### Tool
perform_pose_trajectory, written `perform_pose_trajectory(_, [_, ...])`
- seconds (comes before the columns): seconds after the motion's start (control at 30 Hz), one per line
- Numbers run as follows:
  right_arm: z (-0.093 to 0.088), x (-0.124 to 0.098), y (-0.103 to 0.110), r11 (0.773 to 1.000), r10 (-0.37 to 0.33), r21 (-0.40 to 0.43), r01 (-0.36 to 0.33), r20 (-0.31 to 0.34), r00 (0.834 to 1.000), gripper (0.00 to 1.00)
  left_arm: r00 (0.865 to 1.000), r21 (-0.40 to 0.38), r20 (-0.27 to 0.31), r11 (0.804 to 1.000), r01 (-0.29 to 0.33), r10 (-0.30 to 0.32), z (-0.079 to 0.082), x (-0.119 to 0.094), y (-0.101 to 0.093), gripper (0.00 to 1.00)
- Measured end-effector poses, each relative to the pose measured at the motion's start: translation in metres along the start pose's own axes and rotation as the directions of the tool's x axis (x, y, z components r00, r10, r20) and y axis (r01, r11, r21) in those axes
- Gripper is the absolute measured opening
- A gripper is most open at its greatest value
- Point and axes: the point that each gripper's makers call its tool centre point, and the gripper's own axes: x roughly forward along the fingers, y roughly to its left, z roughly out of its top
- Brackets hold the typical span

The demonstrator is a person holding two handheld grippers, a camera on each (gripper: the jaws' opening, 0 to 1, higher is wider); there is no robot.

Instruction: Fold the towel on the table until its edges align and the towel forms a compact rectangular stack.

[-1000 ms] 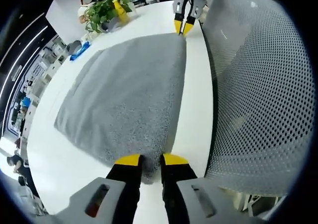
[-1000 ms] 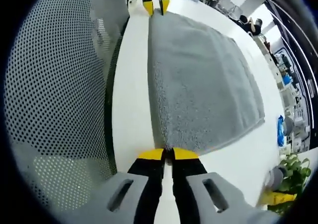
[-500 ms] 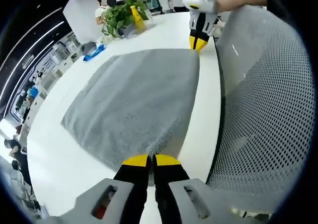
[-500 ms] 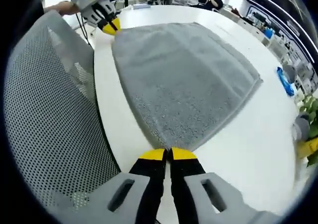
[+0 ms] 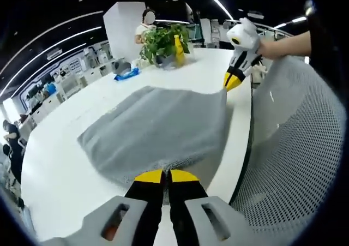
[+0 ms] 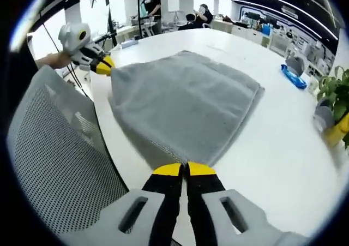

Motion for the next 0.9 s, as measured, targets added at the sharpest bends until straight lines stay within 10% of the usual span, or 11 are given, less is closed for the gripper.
perform_pose_trajectory(0.6, [0.049,-0.029,-0.017,0.974,-0.031,0.226,-0.037,0.291,0.956,0.00,0.965,-0.229,0.253,0.973,-0.004,0.063,0.053,-0.026,0.018,0.02])
perform_pose_trajectory(0.9, [0.071,-0.047,-0.024,0.961,-0.047,0.266,-0.075,0.427,0.903,0.00,0.949,-0.228,0.306,0.974,-0.009,0.080,0.075,-0.040,0.020,0.02])
